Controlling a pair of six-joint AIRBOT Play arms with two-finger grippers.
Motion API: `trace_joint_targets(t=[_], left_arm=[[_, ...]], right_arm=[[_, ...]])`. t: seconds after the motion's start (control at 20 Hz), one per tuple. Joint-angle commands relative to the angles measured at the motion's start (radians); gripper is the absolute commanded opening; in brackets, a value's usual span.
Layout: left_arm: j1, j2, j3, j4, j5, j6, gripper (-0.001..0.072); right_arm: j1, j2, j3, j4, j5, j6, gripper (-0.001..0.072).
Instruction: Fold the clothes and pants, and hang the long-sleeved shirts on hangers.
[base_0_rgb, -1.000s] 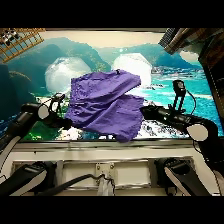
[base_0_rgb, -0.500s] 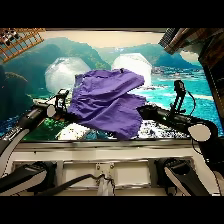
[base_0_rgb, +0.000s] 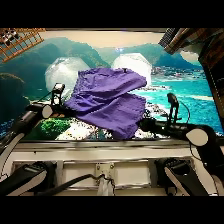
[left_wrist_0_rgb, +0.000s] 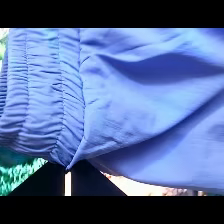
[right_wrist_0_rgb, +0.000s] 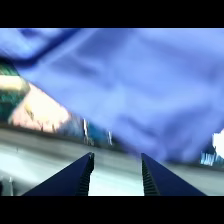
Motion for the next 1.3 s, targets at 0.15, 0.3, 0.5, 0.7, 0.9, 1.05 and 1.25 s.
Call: trace_joint_targets(t=[0.15, 0.3, 0.5, 0.7, 0.9, 1.05, 1.25], left_arm=[[-0.001, 0.149, 0.001, -0.039, 0.002, -0.002, 0.0007], [-0.001, 0.186, 0.001, -0.079, -0.024, -0.002, 0.0007], [-0.001, 0.222, 0.001, -0.082, -0.055, 0.01, 0.0007], [-0.001, 0.226, 0.001, -0.082, -0.058, 0.01, 0.0007], [-0.001, 0.225, 0.001, -0.082, -0.058, 0.01, 0.0007], [-0.001, 0.225, 0.001, -0.082, -0.058, 0.01, 0.0007], [-0.001, 0.225, 0.001, -0.082, -0.057, 0.009, 0.0007]], right_arm=[[0.001, 0.138, -0.284, 0.065, -0.006, 0.304, 0.0602], [0.001, 0.106, -0.369, 0.148, -0.192, 0.312, 0.0601], [0.0, -0.037, -0.374, 0.124, -0.304, 0.261, 0.0601], [0.0, -0.163, -0.338, 0.099, -0.393, 0.195, 0.06], [0.0, -0.272, -0.29, 0.095, -0.418, 0.138, 0.0597], [0.001, -0.335, -0.262, 0.107, -0.436, 0.115, 0.0561], [0.001, -0.389, -0.259, 0.149, -0.46, 0.084, 0.0557]])
